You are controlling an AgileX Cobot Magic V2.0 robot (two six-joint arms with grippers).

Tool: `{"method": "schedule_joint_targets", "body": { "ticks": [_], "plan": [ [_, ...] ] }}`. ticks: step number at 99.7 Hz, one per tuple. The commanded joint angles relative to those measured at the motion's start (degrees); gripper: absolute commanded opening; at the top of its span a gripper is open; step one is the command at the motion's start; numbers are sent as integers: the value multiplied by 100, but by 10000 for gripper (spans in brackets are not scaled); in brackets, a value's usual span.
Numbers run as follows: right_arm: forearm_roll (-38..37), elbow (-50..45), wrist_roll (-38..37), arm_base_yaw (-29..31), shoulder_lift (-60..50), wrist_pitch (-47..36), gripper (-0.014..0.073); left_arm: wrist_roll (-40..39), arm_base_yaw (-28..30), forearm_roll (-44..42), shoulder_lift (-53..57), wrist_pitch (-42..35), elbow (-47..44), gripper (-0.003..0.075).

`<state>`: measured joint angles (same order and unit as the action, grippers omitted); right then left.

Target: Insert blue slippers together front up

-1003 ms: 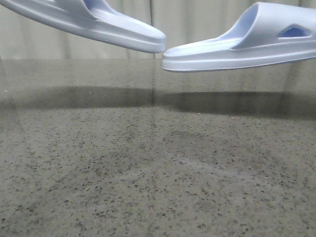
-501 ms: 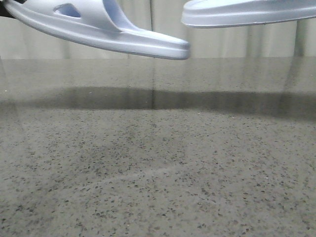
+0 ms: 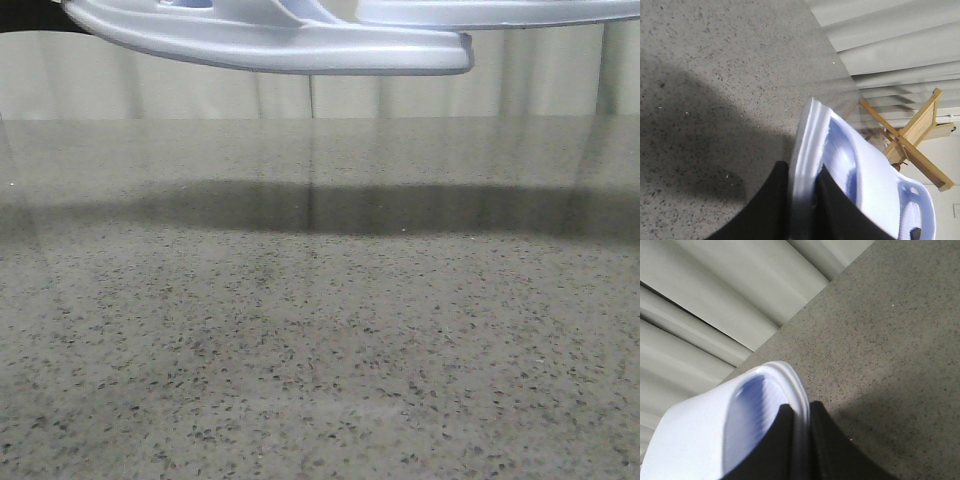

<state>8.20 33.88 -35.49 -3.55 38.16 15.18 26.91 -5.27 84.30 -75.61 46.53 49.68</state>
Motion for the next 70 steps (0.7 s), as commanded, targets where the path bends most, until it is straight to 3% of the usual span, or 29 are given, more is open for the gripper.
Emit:
{"method": "schedule_joint_targets", "body": {
  "ticks": [1,37,70],
  "plan": [
    [94,169,-12,-95,1,-542,-107,120,-30,516,130,321,163,18],
    [205,169,-12,-990,553,-1122,-107,280,-30,787,130,801,163,18],
    [225,169,-12,-1148,875,-1518,-107,428,-30,1198,130,1300,163,18]
  ]
}}
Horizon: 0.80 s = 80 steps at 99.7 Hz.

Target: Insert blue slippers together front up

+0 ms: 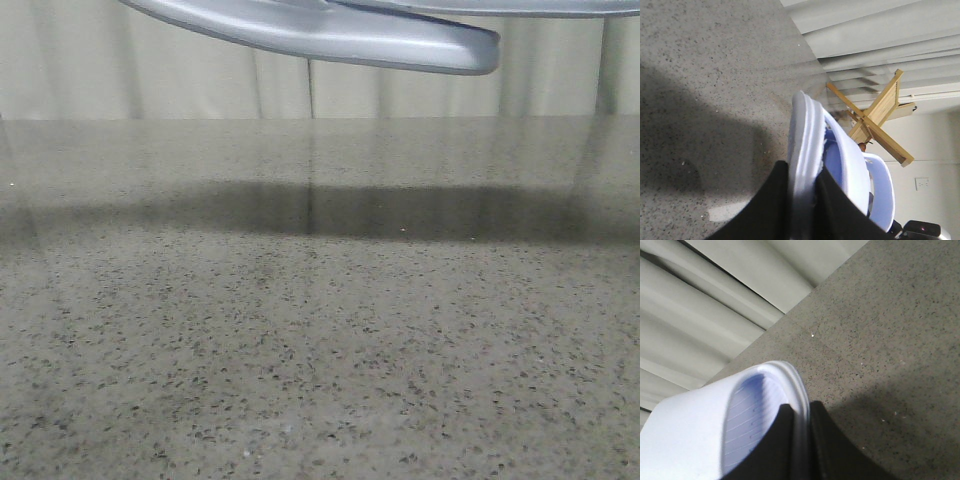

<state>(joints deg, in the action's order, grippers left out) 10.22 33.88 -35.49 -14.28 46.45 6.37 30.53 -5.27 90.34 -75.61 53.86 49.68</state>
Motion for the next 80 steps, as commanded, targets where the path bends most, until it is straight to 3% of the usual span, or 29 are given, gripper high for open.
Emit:
{"method": "schedule_joint_targets", "body": {
  "ticks": [1,38,80],
  "plan": [
    [23,169,-12,-77,48,-685,-107,66,-30,594,130,589,163,17],
    [23,169,-12,-660,788,-1637,-107,109,-65,864,130,962,163,16],
    [-349,169,-12,-1204,1395,-2650,-107,122,-535,923,130,1093,163,16]
  ]
}}
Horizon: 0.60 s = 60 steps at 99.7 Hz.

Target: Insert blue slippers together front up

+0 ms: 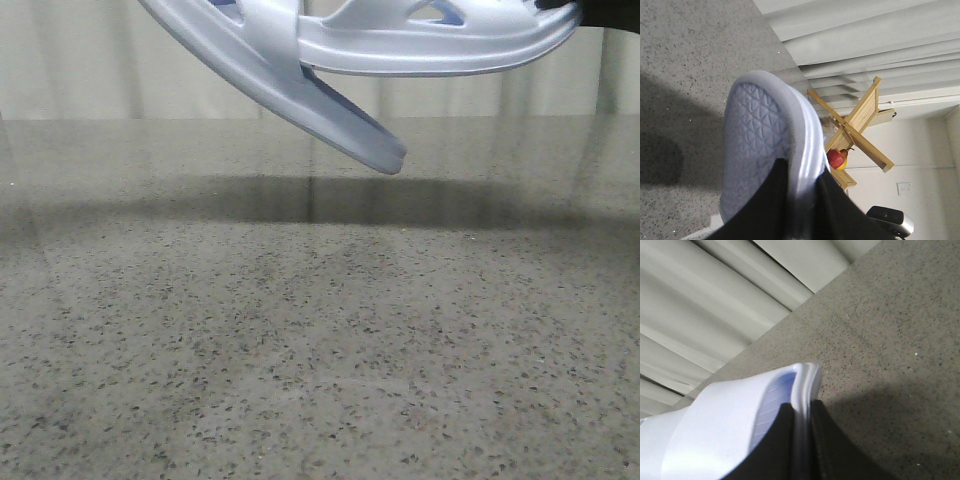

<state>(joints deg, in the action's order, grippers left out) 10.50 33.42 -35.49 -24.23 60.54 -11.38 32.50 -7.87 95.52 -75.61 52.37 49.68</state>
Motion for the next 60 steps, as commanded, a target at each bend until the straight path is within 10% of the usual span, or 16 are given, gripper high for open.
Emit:
{"method": "schedule_joint_targets", "body": {
  "ticks": [1,39,60],
  "plan": [
    [-377,215,-12,-209,-13,-889,-107,-75,-275,405,130,1242,163,16],
    [-528,215,724,-176,-13,-917,-100,-75,-265,587,130,1285,163,16],
    [-528,215,1154,61,-26,-520,129,-75,-265,665,130,1285,163,16]
  ]
}}
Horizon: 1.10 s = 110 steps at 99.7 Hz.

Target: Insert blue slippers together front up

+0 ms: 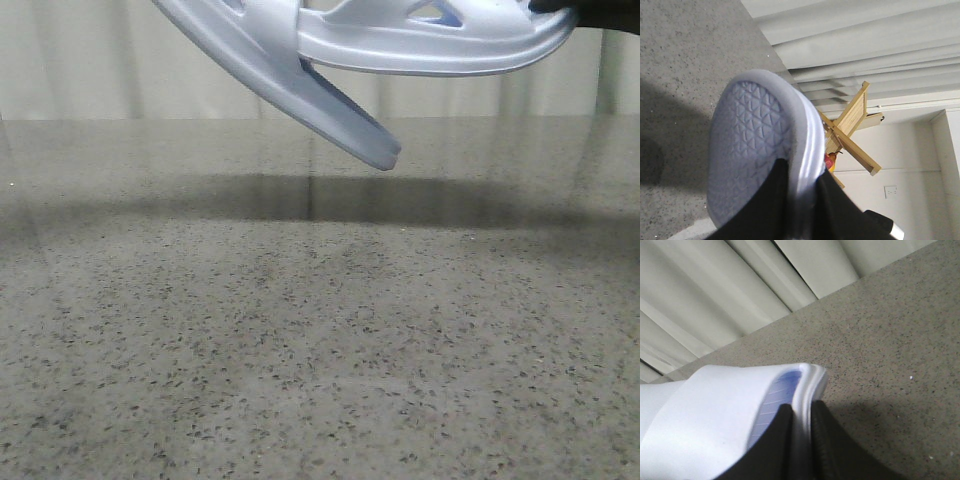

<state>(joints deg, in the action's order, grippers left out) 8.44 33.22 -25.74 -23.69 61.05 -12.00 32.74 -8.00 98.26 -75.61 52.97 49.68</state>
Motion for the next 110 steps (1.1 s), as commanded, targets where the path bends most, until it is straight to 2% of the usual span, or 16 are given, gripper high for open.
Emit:
{"method": "schedule_joint_targets", "body": {
  "ticks": [1,12,19,24,61,110],
  "plan": [
    [-322,235,179,23,-77,-420,155,-98,-251,391,130,1225,163,16],
    [-322,235,179,232,-134,-158,376,-98,-228,401,130,1215,163,16],
    [-336,235,179,314,-225,1,470,-98,-188,401,130,1164,163,16],
    [-382,235,179,355,-329,105,503,-98,-136,401,130,1121,163,16],
    [-1041,235,179,648,-1712,448,508,-98,224,366,130,993,163,16],
    [-1523,235,179,767,-3676,377,508,-98,233,293,130,560,110,16]
  ]
}}
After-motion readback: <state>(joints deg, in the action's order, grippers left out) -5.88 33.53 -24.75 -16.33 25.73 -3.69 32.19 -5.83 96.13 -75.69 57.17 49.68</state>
